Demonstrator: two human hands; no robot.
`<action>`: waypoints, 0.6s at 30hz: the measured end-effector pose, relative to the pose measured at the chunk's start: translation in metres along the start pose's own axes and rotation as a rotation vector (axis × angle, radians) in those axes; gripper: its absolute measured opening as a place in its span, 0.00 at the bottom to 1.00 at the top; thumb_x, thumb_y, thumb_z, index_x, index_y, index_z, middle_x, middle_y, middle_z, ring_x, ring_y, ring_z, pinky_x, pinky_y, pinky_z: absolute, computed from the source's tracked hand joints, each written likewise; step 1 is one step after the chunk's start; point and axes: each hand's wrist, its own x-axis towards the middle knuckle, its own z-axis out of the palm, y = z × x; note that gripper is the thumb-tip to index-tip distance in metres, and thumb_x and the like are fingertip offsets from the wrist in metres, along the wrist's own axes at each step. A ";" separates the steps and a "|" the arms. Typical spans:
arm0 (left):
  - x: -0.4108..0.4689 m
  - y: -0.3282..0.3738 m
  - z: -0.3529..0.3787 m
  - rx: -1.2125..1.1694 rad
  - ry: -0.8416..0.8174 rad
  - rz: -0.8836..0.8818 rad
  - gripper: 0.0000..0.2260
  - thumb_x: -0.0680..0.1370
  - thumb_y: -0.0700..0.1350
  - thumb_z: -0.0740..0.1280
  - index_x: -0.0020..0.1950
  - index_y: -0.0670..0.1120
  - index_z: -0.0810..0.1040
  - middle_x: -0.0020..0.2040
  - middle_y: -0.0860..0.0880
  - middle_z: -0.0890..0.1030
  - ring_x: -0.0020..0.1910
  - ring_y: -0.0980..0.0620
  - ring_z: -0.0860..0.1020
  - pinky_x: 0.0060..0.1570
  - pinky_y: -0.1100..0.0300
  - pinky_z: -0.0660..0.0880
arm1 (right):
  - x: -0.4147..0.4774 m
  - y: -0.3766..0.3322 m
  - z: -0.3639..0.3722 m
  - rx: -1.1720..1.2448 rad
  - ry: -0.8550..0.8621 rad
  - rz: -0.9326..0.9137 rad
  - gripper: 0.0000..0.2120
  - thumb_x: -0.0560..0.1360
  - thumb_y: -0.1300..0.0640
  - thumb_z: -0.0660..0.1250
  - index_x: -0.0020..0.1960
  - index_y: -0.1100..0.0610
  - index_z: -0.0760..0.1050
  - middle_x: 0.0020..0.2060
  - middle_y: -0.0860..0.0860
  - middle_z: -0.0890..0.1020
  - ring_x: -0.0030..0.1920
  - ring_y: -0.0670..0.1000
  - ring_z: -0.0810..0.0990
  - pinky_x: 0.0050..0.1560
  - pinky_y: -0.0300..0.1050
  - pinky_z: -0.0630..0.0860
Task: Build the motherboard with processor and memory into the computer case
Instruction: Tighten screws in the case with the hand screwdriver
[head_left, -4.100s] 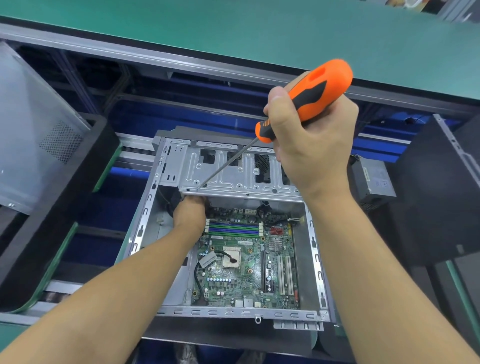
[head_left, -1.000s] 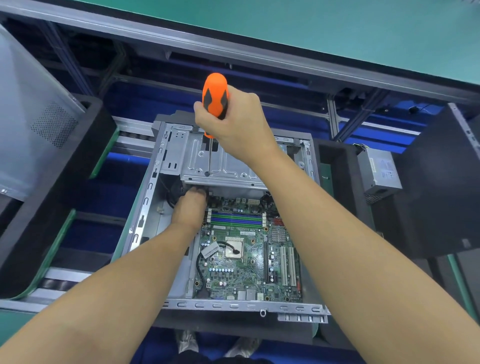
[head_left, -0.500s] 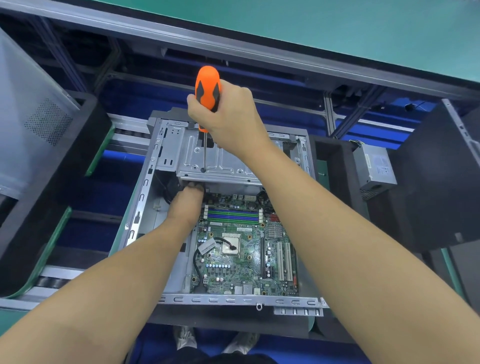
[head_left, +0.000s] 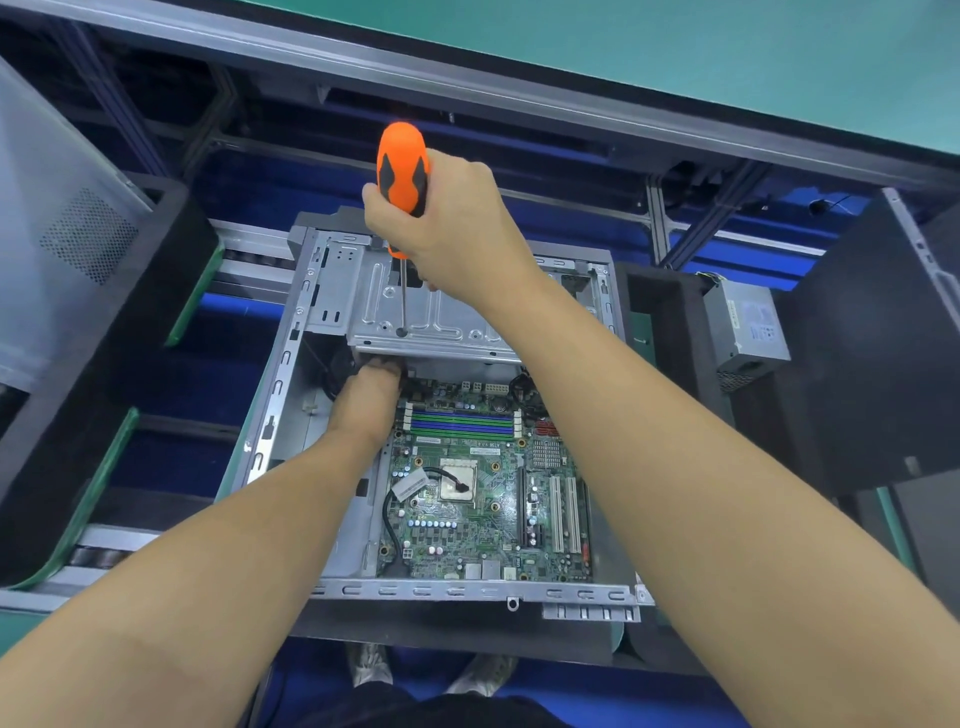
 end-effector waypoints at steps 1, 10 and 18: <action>0.000 0.000 0.001 -0.038 0.012 -0.019 0.09 0.75 0.29 0.64 0.52 0.40 0.76 0.50 0.41 0.78 0.46 0.40 0.80 0.35 0.54 0.70 | 0.000 0.000 0.000 -0.004 -0.003 0.002 0.15 0.78 0.53 0.68 0.38 0.58 0.67 0.28 0.51 0.69 0.26 0.47 0.65 0.28 0.44 0.69; -0.001 0.000 -0.003 -0.100 0.048 -0.068 0.09 0.74 0.31 0.67 0.51 0.42 0.77 0.45 0.40 0.79 0.40 0.39 0.81 0.37 0.52 0.75 | -0.004 -0.003 -0.003 -0.065 -0.019 0.012 0.17 0.78 0.48 0.69 0.38 0.57 0.68 0.31 0.52 0.72 0.30 0.49 0.68 0.36 0.49 0.71; -0.001 0.002 -0.009 -0.109 0.029 -0.078 0.07 0.75 0.32 0.67 0.49 0.42 0.77 0.44 0.42 0.80 0.41 0.40 0.82 0.35 0.55 0.72 | -0.005 -0.016 -0.021 -0.023 -0.180 -0.114 0.20 0.76 0.52 0.71 0.64 0.51 0.69 0.41 0.45 0.76 0.34 0.51 0.74 0.42 0.50 0.81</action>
